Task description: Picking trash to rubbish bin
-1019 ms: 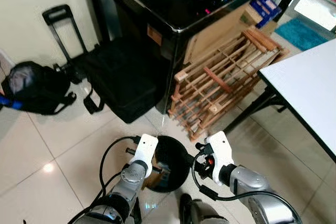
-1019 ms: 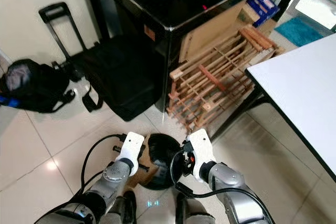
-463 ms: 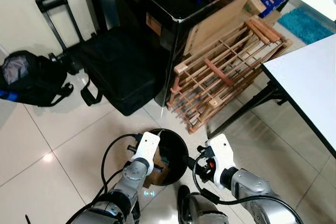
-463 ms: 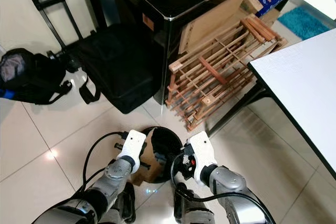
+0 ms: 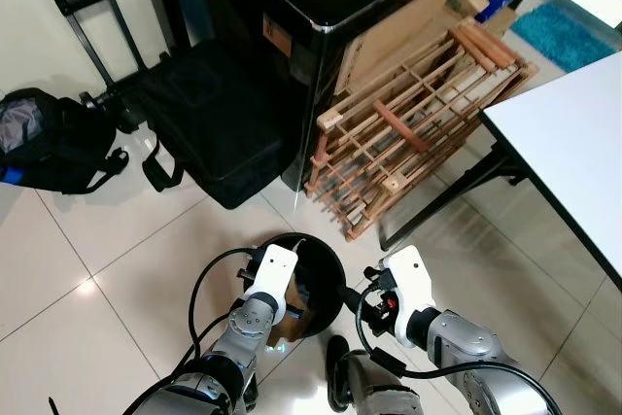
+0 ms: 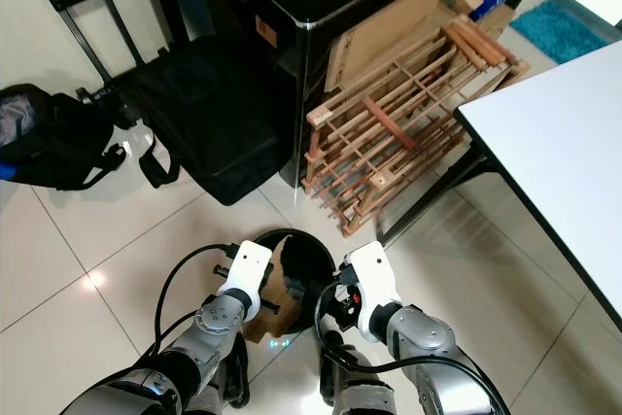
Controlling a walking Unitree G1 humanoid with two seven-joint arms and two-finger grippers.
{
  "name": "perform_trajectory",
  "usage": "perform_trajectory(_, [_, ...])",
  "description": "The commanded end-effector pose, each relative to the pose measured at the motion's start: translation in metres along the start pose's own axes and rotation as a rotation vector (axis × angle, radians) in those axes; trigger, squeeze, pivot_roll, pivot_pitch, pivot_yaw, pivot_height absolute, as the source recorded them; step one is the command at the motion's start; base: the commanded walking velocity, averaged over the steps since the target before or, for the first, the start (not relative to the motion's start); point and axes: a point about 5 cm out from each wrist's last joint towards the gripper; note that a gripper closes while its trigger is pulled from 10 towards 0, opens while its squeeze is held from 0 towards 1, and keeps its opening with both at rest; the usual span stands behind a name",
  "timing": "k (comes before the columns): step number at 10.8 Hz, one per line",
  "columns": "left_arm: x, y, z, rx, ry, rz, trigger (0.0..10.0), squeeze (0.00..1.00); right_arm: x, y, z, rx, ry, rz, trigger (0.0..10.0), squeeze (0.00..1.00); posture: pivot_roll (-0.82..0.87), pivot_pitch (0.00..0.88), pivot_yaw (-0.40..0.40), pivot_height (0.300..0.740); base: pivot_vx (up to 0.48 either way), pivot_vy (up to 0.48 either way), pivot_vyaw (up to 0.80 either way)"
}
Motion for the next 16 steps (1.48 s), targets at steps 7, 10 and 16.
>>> perform_trajectory(7, [0.005,-0.004,0.000,0.027,-0.028,-0.004,10.0,0.00,-0.002,-0.004,-0.001,-0.035,0.002,-0.016,10.0,0.00,-0.13,0.330,-0.064,0.740,0.000,0.000,0.00])
perform_trajectory(10, [0.019,0.023,0.005,0.178,-0.190,0.051,10.0,0.00,0.014,-0.006,-0.010,-0.073,-0.085,-0.011,10.0,0.00,-0.09,0.303,-0.036,0.740,0.000,0.000,0.00])
perform_trajectory(16, [0.042,0.089,0.027,0.402,-0.338,0.031,10.0,0.00,0.058,-0.046,-0.012,-0.342,-0.356,-0.050,10.0,0.00,-0.06,0.232,-0.009,0.740,0.000,0.000,0.00])
Point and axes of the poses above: a point about 5 cm out from each wrist's last joint towards the gripper, its own z axis pointing back from the gripper into the wrist, its own x axis along the axis of the wrist's last joint, y = z × x, and after that the axes turned 14 degrees about -z, right-handed
